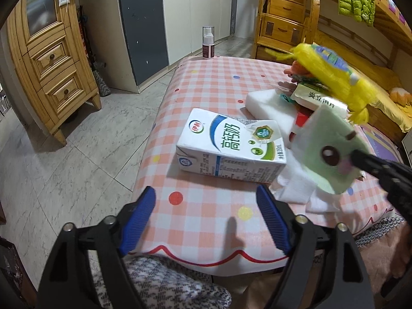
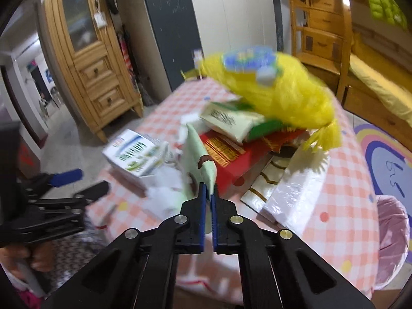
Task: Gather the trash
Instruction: 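Grasp the light-green cartoon tissue packet with the right tool, then grasp the white milk carton with the left tool while the right tool holds the packet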
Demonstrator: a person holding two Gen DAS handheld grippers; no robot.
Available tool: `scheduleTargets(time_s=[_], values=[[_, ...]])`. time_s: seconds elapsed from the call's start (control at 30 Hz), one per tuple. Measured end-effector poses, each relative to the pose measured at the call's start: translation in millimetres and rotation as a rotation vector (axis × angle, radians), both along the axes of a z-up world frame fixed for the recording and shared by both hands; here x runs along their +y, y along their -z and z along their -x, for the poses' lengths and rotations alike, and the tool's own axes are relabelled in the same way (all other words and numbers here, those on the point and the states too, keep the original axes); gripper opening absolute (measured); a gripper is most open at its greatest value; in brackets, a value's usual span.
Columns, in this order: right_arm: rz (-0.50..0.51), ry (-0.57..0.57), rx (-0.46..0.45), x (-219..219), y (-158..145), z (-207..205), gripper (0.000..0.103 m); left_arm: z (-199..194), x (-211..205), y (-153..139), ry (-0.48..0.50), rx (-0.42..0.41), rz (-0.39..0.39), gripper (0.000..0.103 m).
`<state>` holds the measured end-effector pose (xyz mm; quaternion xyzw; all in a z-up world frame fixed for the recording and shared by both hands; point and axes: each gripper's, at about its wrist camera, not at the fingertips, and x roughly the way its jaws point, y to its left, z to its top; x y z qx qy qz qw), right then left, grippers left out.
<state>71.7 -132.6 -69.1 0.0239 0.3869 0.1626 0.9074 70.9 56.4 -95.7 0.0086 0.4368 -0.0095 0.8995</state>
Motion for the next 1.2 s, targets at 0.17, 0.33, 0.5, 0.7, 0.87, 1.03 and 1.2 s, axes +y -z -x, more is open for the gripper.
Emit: scheduleTargets(time_s=[0.17,0.33,0.5,0.7,0.87,1.03,1.2], values=[[0.006,0.021,-0.057,-16,-27,28,0.002,-4,-17,3,0.03,0.005,0.006,0.083],[0.041,0.07,-0.11,-26,-39,39,0.002,-19,-41,9,0.056,0.005,-0.01,0.083],[0.044,0.092,-0.14,-37,-48,48,0.002,-30,-40,17,0.027,0.021,-0.051,0.083],[0.039,0.123,-0.173,-49,-59,54,0.002,-21,-12,19,-0.016,0.07,-0.08,0.076],[0.017,0.141,-0.172,-56,-58,53,0.002,-20,-6,11,-0.006,0.042,-0.008,0.088],[0.009,0.148,-0.172,-60,-57,55,0.002,-44,-22,10,-0.034,0.012,-0.008,0.096],[0.009,0.152,-0.172,-63,-57,56,0.002,-67,-30,22,-0.041,0.038,0.016,0.096]])
